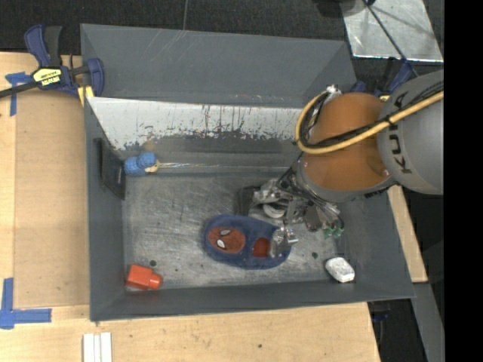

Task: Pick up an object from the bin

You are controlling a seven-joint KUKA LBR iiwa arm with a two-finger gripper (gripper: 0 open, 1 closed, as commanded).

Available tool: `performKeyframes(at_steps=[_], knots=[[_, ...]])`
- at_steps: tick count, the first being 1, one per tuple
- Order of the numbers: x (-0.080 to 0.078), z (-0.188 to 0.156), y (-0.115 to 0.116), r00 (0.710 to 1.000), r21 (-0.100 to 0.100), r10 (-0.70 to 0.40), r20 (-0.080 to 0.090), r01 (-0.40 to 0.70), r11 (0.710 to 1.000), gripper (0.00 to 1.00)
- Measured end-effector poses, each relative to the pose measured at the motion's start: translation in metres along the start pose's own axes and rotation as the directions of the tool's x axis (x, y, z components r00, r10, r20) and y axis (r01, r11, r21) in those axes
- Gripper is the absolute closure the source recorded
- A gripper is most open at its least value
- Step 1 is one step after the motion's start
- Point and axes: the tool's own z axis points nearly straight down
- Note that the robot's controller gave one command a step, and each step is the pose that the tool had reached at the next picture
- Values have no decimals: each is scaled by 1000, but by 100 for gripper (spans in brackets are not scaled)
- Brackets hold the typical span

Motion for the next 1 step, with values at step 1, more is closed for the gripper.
performKeyframes(at_steps=[1], knots=[[20, 65, 26, 917, 5, 399, -2, -399, 917, 0]])
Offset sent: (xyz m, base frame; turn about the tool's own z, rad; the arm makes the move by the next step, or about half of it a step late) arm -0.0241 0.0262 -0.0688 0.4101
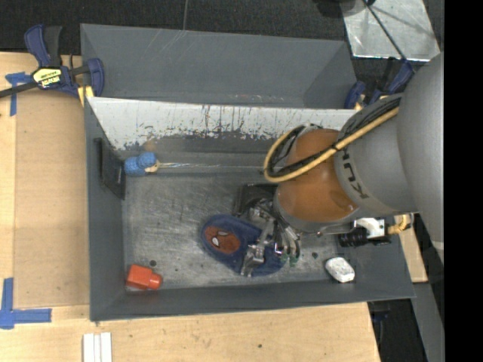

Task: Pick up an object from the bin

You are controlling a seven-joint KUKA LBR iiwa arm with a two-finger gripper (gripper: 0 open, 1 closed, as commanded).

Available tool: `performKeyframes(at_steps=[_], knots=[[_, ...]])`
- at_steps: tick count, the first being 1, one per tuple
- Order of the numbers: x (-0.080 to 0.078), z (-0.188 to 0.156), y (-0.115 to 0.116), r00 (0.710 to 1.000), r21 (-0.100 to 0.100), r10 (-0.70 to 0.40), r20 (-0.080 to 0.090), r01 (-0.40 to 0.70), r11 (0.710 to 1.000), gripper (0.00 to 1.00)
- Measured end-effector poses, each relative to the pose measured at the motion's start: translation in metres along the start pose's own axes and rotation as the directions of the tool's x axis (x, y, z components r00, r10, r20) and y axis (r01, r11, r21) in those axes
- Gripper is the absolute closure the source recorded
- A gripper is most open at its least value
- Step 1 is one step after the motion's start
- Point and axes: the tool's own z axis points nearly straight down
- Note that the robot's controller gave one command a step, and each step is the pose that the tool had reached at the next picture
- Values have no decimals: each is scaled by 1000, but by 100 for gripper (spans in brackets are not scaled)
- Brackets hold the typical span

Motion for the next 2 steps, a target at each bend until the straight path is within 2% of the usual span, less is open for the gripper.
performKeyframes(at_steps=[1, 2], knots=[[-4, -4, 2, 1000, -6, -2, 12, 2, 1000, 100], [-10, -145, 5, 1000, -4, 17, 5, -17, 1000, 100]])
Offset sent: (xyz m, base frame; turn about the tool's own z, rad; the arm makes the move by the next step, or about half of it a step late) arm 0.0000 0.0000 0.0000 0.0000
